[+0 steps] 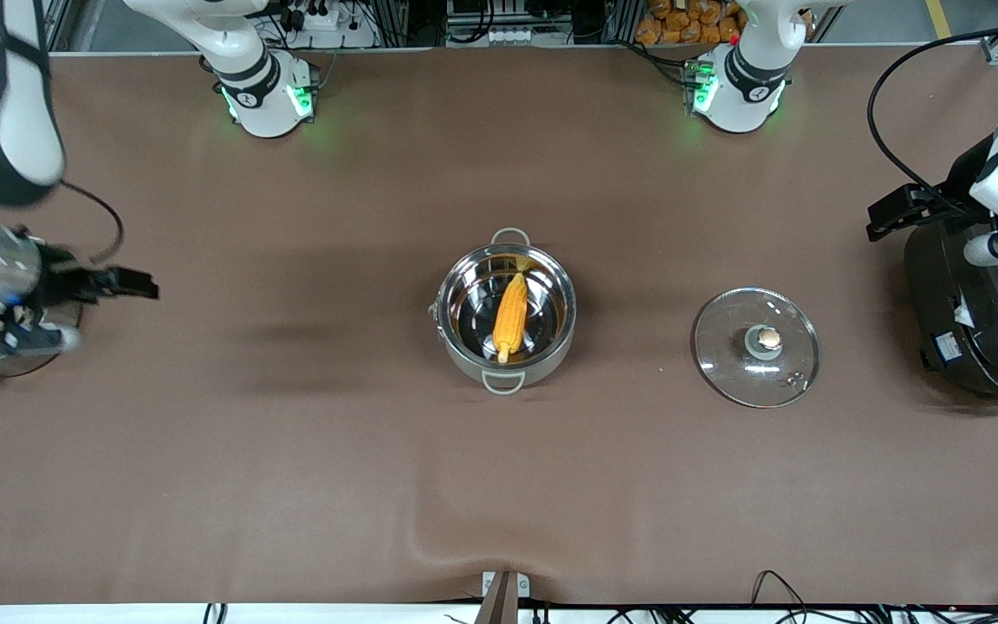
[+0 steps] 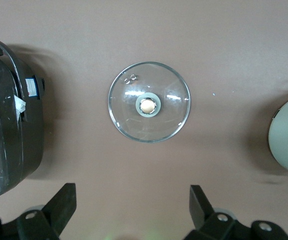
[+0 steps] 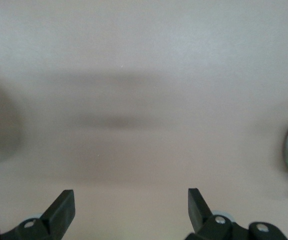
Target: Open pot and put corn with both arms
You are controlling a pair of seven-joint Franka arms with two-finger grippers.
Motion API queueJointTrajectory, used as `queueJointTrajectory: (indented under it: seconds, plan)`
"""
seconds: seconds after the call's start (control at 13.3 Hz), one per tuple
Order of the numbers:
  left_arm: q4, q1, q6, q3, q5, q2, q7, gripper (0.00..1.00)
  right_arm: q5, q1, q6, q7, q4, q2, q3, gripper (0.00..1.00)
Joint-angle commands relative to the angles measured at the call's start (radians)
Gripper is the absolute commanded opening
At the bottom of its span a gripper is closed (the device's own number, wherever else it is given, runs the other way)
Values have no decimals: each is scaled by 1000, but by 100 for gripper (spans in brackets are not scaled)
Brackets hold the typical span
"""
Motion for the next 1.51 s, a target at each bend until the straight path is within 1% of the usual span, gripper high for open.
queueJointTrajectory:
  seconds: [0.0,0.15,0.3,0.38,0.6,1.05,1.43]
  plan:
    - [-14,4,-8,1,-15,-19,26,100,-32,-33,-25,14,-49,-101,29,100]
    - [-12,9,-16,3,-15,-25,27,100,-39,-50,-47,38,-46,-149,59,100]
    - [-9,9,-19,3,-13,-27,27,100,-76,-77,-67,66,-33,-179,116,100]
    - [-9,9,-19,3,-13,-27,29,100,-79,-82,-81,75,-14,-184,124,100]
    - [-7,9,-22,3,-13,-28,41,100,-79,-82,-137,78,54,-184,124,100]
    - [5,9,-31,1,-7,-27,38,100,-76,-94,-131,62,59,-186,122,100]
    - [46,11,-68,3,-13,-21,38,100,-64,-105,-107,31,57,-184,113,100]
